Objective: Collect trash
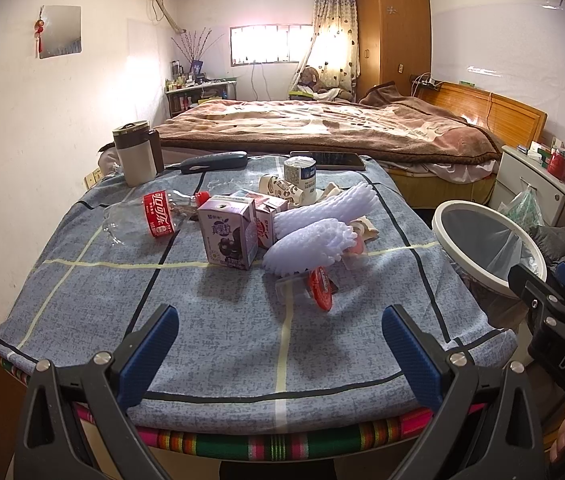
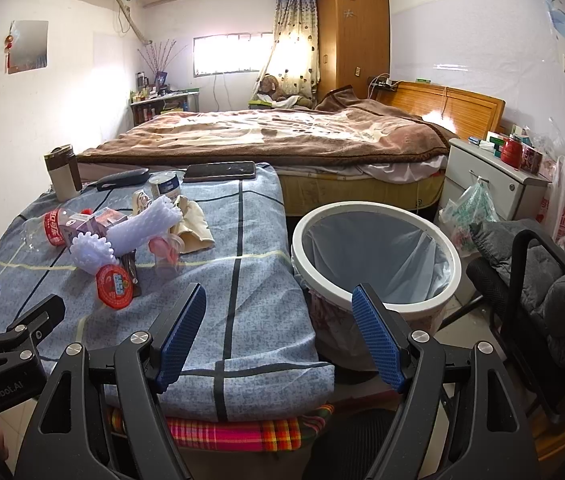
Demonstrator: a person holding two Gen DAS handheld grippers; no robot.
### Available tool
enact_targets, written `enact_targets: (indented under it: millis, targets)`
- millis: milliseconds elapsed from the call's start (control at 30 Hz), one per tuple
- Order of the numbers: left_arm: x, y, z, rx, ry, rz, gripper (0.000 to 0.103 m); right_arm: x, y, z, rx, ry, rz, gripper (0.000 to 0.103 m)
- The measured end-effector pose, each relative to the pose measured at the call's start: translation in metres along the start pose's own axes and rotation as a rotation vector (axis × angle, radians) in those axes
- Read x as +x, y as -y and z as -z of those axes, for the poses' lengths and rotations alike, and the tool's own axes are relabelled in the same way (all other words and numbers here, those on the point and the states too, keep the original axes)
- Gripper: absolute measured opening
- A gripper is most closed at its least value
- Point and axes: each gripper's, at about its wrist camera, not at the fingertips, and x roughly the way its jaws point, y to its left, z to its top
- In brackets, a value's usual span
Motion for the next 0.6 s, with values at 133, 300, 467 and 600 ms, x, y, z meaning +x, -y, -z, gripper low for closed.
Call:
enact_targets:
  millis: [133,300,467,600]
  targets:
    - [-0.0001,-0.0002,0.0,0.0,0.0,-0.001,0.103,-0.0006,0.0009,-0.0003,-0.001,0.001,0.001,0.077]
    - [-0.0001,-0.0002,0.0005,-0.001,0.002,0.0,0.103,-0.0005,0.0008,-0.0003,-0.001,0.002,0.003,0.077]
    - [-0.0001,-0.0004,0.0004,0.0,0.002,-0.001,0.103,-0.0004,0.0008,-0.0002,-0.001,0.001,0.002,0.077]
    - [-0.0001,-0.0005,0.0004,-0.001,0.002,0.0,0.103,-0.0006,0.0003,-0.0001,-0.001,0.0,0.003,0.077]
